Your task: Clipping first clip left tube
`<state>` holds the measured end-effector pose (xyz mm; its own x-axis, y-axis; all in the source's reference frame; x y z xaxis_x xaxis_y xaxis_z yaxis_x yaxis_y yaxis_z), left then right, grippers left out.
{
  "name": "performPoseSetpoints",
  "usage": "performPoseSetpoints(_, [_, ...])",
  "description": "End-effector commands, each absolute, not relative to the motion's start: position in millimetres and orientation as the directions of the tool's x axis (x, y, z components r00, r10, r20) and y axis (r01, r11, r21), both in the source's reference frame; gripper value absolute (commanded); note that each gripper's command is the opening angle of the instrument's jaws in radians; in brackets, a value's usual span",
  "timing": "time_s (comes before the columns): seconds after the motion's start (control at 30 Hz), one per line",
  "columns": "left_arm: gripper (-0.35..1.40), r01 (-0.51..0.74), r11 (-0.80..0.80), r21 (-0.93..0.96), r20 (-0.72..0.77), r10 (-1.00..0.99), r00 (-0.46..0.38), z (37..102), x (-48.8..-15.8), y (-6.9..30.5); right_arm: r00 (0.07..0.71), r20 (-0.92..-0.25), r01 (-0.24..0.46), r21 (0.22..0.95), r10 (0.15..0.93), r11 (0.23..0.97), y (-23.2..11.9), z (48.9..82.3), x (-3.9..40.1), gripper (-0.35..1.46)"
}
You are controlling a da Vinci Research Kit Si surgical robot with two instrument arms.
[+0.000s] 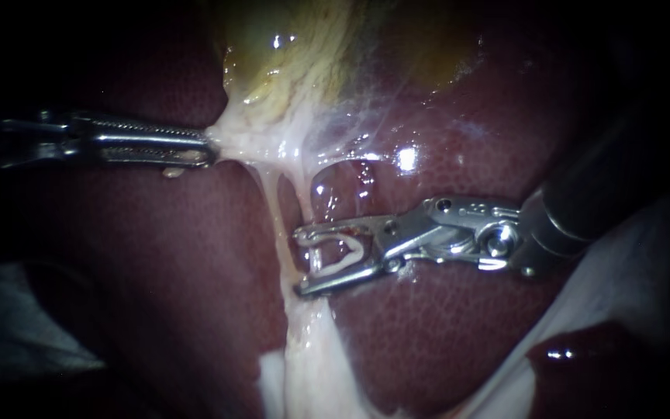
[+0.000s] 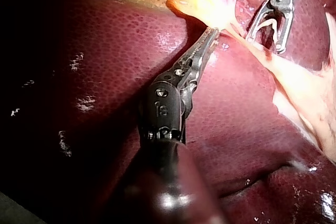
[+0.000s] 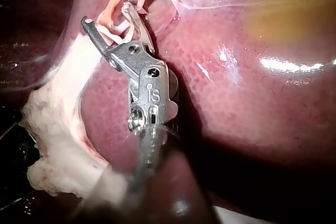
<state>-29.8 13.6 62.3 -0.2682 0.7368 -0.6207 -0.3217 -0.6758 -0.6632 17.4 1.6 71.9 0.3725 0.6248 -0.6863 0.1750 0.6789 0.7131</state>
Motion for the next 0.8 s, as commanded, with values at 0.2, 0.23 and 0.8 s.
performPoseSetpoints(0.2, [-0.35, -0.321, -0.676, -0.663, -0.621, 0.737, -0.268, 62.2, -29.9, 13.6, 0.373, -0.688, 0.174, 0.711, 0.623, 0.682, 1.4, 72.4, 17.7, 0.50])
performPoseSetpoints(0.23, [-0.35, -0.321, -0.676, -0.663, -0.621, 0.737, -0.268, 62.2, -29.9, 13.6, 0.377, -0.687, 0.178, 0.712, 0.621, 0.679, 1.4, 72.4, 17.8, 0.50])
performPoseSetpoints(0.8, [-0.35, -0.321, -0.676, -0.663, -0.621, 0.737, -0.268, 62.2, -29.9, 13.6, 0.353, -0.712, 0.260, 0.698, 0.607, 0.667, -0.9, 71.7, 21.2, 0.49])
